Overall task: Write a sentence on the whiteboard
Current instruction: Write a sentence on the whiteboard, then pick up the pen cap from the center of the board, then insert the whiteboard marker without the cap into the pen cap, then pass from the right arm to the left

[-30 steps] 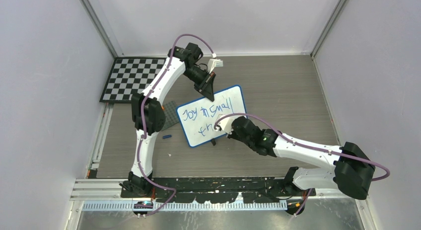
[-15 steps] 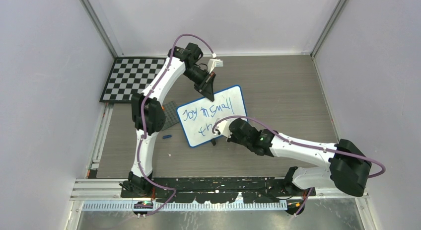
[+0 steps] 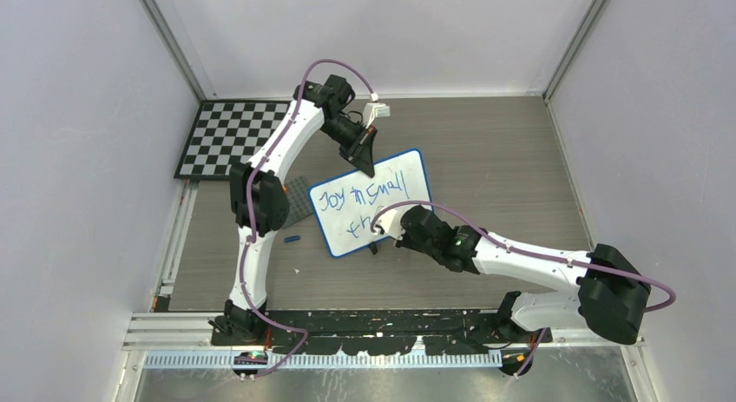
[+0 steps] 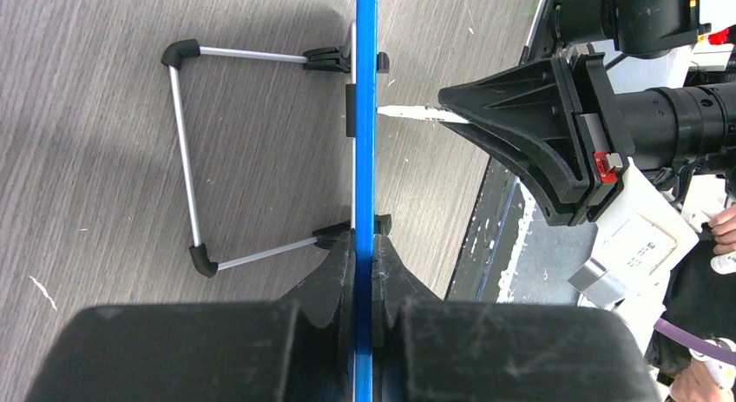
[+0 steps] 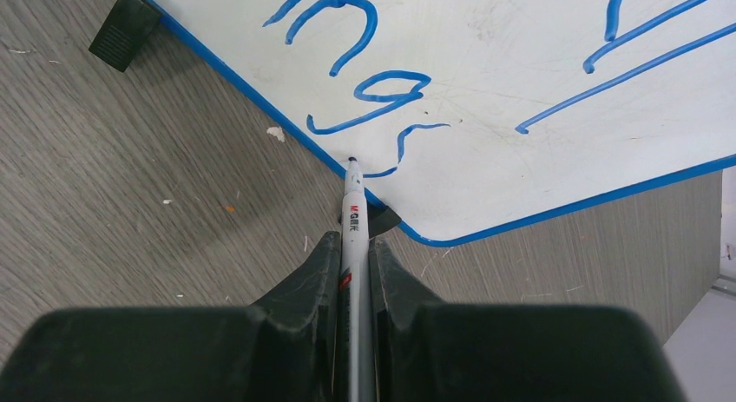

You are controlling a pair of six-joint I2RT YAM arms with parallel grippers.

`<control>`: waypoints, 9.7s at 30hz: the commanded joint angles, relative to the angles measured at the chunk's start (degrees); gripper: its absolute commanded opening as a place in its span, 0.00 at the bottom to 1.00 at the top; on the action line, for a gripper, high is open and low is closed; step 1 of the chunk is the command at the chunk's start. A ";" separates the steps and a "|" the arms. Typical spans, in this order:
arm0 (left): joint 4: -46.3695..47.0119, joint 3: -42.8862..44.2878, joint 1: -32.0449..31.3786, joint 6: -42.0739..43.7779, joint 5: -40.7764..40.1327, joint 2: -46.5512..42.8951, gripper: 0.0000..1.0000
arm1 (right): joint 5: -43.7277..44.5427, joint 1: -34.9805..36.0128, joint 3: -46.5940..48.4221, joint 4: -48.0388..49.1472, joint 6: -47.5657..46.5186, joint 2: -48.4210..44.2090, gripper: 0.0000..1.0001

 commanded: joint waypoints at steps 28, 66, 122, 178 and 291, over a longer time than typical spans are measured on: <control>-3.47 -2.09 -3.75 -0.49 -4.01 2.07 0.00 | 1.84 -3.35 2.71 -2.28 0.88 -3.68 0.00; -4.04 11.47 7.60 -5.82 -0.01 -12.13 1.00 | -16.18 -9.39 24.37 -22.68 7.14 -10.07 0.00; 37.45 -87.56 27.82 66.98 -15.65 -39.56 0.42 | -34.64 -26.42 39.19 -29.61 21.60 -0.27 0.00; 26.20 -45.09 -5.68 -3.91 0.68 -55.65 0.00 | -74.41 -26.46 37.36 -19.13 44.81 1.77 0.00; 12.78 -44.18 -34.78 49.92 -44.94 -55.88 0.00 | -76.88 -23.82 35.91 -28.34 44.09 2.72 0.68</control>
